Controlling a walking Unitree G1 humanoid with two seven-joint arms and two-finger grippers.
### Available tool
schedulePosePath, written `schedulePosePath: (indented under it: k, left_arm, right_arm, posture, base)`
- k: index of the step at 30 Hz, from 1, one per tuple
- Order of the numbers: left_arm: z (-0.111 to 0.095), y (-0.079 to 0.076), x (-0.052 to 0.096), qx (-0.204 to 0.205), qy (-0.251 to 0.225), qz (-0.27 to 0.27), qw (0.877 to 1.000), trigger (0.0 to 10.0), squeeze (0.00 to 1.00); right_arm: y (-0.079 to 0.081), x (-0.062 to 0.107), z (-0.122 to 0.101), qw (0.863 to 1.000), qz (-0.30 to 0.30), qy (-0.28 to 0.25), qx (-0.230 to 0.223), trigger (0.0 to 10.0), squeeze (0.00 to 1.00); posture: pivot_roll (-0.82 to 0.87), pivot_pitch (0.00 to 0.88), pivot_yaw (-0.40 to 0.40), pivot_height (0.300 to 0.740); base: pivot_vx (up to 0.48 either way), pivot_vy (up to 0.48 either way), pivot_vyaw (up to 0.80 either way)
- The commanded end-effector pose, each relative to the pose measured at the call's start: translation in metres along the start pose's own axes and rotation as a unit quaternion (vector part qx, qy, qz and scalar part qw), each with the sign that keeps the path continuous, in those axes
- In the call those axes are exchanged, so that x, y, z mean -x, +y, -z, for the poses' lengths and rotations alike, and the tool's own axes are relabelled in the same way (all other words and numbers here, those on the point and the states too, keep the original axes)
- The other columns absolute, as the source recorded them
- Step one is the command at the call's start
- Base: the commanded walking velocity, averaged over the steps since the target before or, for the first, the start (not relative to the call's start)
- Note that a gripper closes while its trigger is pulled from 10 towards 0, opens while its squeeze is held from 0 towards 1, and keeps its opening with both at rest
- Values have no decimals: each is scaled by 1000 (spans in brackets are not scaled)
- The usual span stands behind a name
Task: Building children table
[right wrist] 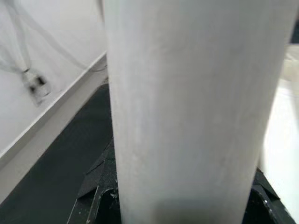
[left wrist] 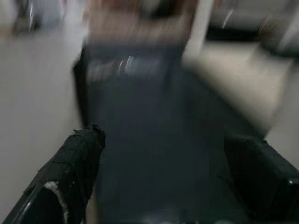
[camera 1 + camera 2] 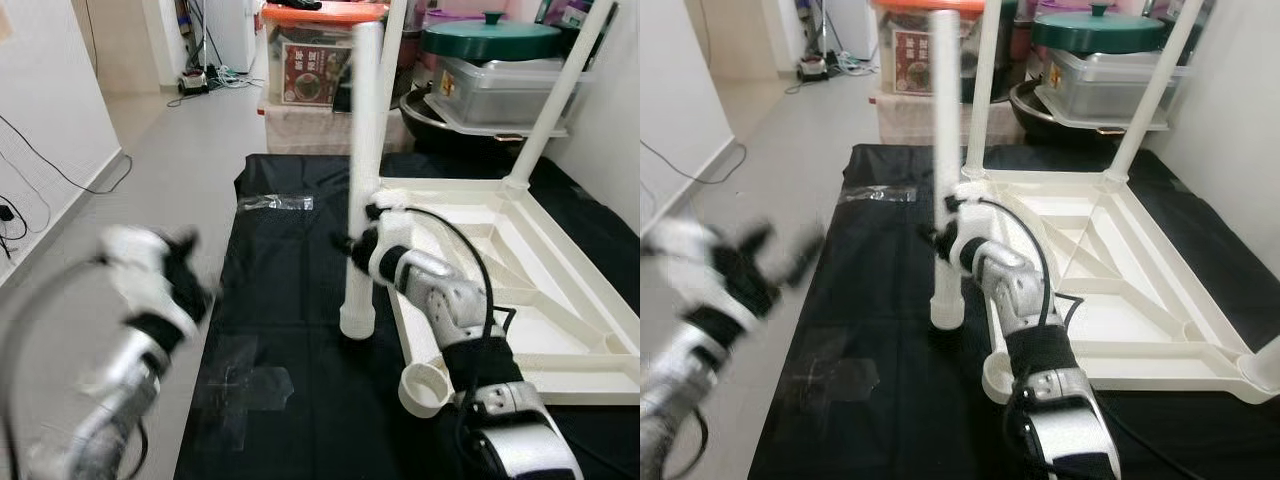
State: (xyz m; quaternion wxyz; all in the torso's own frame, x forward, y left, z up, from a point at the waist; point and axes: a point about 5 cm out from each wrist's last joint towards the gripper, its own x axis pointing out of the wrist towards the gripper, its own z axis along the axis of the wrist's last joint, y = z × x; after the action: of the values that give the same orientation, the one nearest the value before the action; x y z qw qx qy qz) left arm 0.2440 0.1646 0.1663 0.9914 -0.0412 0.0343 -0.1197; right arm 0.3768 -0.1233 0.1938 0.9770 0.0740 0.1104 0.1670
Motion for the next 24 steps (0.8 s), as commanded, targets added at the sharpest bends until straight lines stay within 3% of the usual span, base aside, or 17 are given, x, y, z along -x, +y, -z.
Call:
schedulePosePath:
  k: [1,6,9,10,17,24]
  left_arm:
    - [5,8,1,-51,26,-60,997,10000,0]
    - [6,12,2,-61,36,-75,995,10000,0]
    - [8,14,5,-52,46,-93,993,10000,0]
    - [10,13,6,-32,56,-86,994,10000,0]
    - [23,7,10,-30,81,-87,992,10000,0]
    - [23,2,15,-38,38,-83,995,10000,0]
  right_arm:
    - [-4,3,-22,997,22,-43,-56,10000,0]
    - [2,10,-43,991,-10,-100,-84,10000,0]
    - [7,17,-52,988,-18,-139,-61,10000,0]
    - [8,20,-53,987,-23,-149,-61,10000,0]
    - [12,29,-40,981,-26,-172,-84,10000,0]
    - [15,32,-26,984,-12,-166,-61,10000,0]
  posture:
    - [36,0,-63,740]
    - [37,0,-66,740]
    - [31,0,-64,740]
    - [32,0,-65,740]
    - [34,0,-64,740]
    - [26,0,-53,740]
  base:
    - [0,0,0]
    - [0,0,0]
    - [0,0,0]
    - [0,0,0]
    - [0,0,0]
    - [0,0,0]
